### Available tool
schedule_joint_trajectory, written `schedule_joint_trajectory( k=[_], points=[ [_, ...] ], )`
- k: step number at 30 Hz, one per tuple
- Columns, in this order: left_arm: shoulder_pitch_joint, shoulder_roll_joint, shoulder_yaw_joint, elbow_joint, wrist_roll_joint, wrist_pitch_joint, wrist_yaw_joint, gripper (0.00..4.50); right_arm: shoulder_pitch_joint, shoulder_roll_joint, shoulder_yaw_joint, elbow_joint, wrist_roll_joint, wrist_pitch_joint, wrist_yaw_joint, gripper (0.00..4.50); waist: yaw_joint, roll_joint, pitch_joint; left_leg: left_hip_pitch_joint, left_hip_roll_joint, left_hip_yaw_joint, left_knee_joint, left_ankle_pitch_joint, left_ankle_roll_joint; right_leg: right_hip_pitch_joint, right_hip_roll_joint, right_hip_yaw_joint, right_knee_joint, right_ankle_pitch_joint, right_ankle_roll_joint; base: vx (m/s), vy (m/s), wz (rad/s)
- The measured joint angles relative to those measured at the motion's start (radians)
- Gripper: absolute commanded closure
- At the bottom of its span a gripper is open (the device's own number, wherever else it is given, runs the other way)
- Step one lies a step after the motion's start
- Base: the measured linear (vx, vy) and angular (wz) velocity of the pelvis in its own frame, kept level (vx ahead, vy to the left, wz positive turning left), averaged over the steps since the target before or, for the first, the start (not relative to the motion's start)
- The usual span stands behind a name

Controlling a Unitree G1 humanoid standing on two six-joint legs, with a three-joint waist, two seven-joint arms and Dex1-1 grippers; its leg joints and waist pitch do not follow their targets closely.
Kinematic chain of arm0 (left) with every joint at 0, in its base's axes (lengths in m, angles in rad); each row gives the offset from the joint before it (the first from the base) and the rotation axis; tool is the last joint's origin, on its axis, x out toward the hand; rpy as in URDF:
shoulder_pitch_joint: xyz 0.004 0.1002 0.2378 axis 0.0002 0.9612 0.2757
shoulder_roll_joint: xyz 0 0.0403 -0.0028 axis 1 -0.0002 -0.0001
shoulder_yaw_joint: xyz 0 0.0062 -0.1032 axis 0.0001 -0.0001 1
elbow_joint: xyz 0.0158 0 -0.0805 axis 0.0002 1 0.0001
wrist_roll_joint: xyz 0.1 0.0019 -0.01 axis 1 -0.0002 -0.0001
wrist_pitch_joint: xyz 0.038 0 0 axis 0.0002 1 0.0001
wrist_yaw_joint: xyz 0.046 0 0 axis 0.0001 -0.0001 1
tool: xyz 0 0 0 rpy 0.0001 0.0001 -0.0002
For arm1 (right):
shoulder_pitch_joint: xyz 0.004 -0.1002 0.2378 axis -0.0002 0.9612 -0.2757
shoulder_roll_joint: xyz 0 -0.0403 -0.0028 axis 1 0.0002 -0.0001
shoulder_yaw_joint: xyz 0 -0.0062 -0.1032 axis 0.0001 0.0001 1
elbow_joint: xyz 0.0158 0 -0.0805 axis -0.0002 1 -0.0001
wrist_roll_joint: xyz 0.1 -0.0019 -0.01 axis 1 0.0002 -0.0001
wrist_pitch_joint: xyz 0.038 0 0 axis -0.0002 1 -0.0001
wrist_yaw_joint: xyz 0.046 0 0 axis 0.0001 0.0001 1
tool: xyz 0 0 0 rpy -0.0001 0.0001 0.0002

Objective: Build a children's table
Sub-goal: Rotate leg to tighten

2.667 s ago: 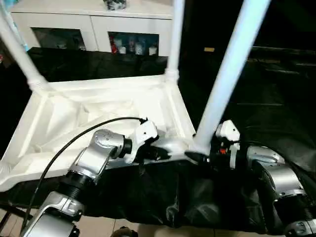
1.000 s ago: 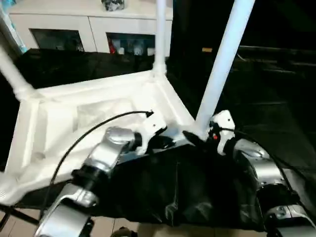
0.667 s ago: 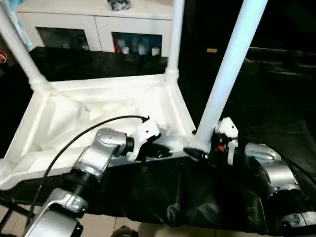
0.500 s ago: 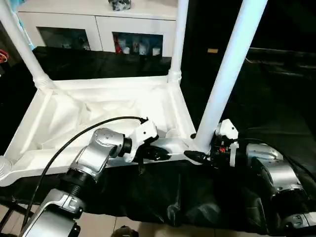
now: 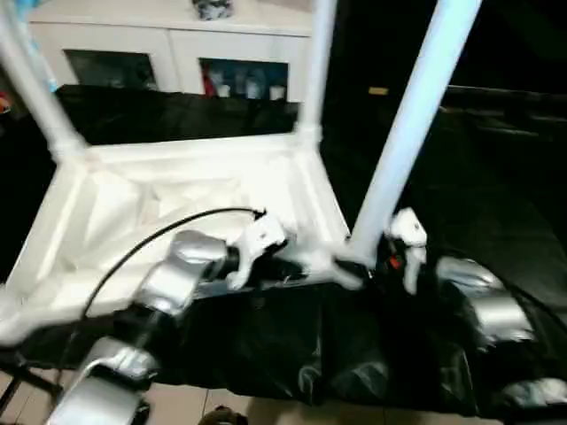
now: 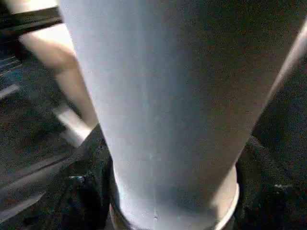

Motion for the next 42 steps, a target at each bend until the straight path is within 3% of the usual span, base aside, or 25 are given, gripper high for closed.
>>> schedule_joint_trajectory(
  k=[8,11,21,34,42],
  points=[
    [-0.061,-0.098,0.021,0.091,0.024,0.019,0.177,4.5,-0.066,0.097,-0.064,0.091,-0.033,-0.01,-0.284,1.79,0.0,0.001,-0.001,0.0,0.0,0.0,-0.001,0.001,-0.001,0.0,0.0,0.0,0.0,0.0,0.0,0.0,0.0,0.0],
    [-0.065,-0.101,0.025,0.097,0.027,0.018,0.18,4.5,-0.068,0.11,-0.072,0.102,-0.044,-0.031,-0.306,1.09,0.001,0.001,-0.001,0.0,0.0,0.0,-0.001,0.001,-0.001,0.0,0.0,0.0,-0.001,0.0,0.001,0.0,0.0,0.0],
    [-0.059,-0.088,0.025,0.087,0.028,0.007,0.153,4.5,-0.062,0.092,-0.061,0.097,-0.048,-0.05,-0.217,0.15,-0.004,0.001,0.0,0.0,0.0,0.0,-0.001,0.001,-0.001,0.0,0.0,-0.001,-0.001,0.0,0.001,0.0,0.0,0.0],
    [0.009,0.033,0.007,-0.015,-0.013,-0.026,-0.086,4.5,0.062,-0.056,0.004,-0.082,0.028,-0.02,0.169,0.15,0.006,0.002,0.0,-0.001,0.001,0.0,-0.002,0.001,-0.001,-0.001,0.0,-0.002,0.0,-0.001,0.002,0.0,0.0,0.0],
    [0.042,0.085,-0.01,-0.073,-0.036,-0.023,-0.207,4.5,0.073,-0.106,0.052,-0.137,0.046,0.019,0.313,0.84,0.022,0.002,0.0,-0.001,0.002,0.0,-0.001,0.001,-0.001,-0.001,0.0,-0.002,0.0,-0.001,0.002,0.0,0.0,0.0]
  ],
)
